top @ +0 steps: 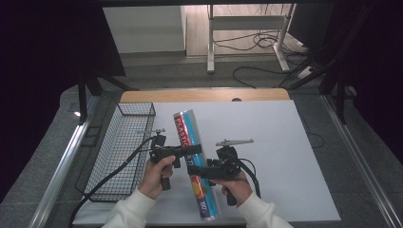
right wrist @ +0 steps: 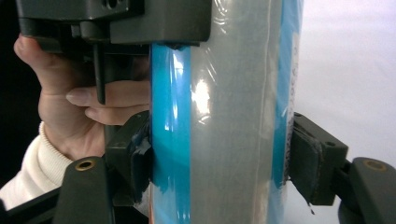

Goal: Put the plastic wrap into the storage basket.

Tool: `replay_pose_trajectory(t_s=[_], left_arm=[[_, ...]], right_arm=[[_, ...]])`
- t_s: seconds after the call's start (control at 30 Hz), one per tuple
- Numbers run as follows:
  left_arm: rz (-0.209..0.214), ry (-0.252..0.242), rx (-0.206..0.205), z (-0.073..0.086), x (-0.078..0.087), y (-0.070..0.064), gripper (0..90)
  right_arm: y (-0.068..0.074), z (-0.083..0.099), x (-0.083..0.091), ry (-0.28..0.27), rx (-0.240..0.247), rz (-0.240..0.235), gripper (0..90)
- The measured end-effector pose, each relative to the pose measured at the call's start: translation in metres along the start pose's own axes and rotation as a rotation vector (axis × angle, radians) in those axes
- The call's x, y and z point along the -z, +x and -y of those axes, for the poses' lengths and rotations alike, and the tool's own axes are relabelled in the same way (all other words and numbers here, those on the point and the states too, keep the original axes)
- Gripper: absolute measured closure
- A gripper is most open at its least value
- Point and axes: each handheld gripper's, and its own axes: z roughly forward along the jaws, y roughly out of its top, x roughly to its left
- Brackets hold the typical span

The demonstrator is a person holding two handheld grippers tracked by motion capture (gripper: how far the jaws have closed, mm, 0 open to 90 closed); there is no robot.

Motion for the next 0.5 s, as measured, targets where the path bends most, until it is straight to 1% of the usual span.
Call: replay_pose_trajectory(t_s=[0.03,0.07,0.1,0.13,0.17,0.2,0.23,0.27,0.3,0.33,0.37,0.4,0.43,0.47,0.5], left_arm=[[0.009,-0.006,0.0,-0.001,0.002,-0.001,31.3],[0.015,-0.009,-0.003,-0.002,0.003,-0.002,31.3],[0.014,-0.009,-0.013,-0.004,0.006,-0.004,31.3],[0.005,-0.014,-0.03,-0.006,0.01,-0.006,31.5],[0.005,-0.014,-0.03,-0.006,0.01,-0.006,31.5],[-0.002,-0.024,-0.044,-0.008,0.018,-0.008,31.6],[-0.002,-0.024,-0.044,-0.008,0.018,-0.008,31.6],[-0.004,-0.034,-0.044,-0.009,0.022,-0.009,31.6],[-0.004,-0.038,-0.045,-0.011,0.026,-0.01,31.7],[-0.008,-0.039,-0.053,-0.012,0.03,-0.011,31.7],[-0.014,-0.044,-0.055,-0.013,0.034,-0.013,31.7],[-0.022,-0.043,-0.068,-0.015,0.038,-0.014,31.7],[-0.027,-0.042,-0.074,-0.016,0.042,-0.016,31.7],[-0.032,-0.044,-0.078,-0.017,0.046,-0.017,31.7],[-0.038,-0.049,-0.076,-0.019,0.052,-0.018,31.8]], right_arm=[[0.001,-0.001,0.0,-0.012,-0.001,-0.051,21.9],[0.001,-0.001,0.0,-0.012,-0.001,-0.051,21.9],[0.001,-0.001,0.002,-0.022,0.001,-0.069,19.1],[0.002,-0.001,0.005,-0.03,0.009,-0.093,14.5],[0.002,-0.001,0.005,-0.03,0.009,-0.093,14.5],[0.002,-0.002,0.012,-0.037,0.026,-0.082,13.6],[0.002,-0.002,0.012,-0.037,0.026,-0.082,13.6],[0.001,-0.001,0.017,-0.042,0.037,-0.077,13.2],[-0.005,-0.001,0.028,-0.066,0.041,-0.06,13.2],[-0.005,-0.001,0.028,-0.066,0.041,-0.06,13.2],[-0.009,0.0,0.035,-0.074,0.034,-0.053,13.2],[-0.013,0.001,0.041,-0.082,0.03,-0.045,13.2],[-0.024,0.003,0.052,-0.1,0.026,-0.025,13.3],[-0.024,0.003,0.052,-0.1,0.026,-0.025,13.3],[-0.029,0.005,0.058,-0.103,0.019,-0.008,13.4]])
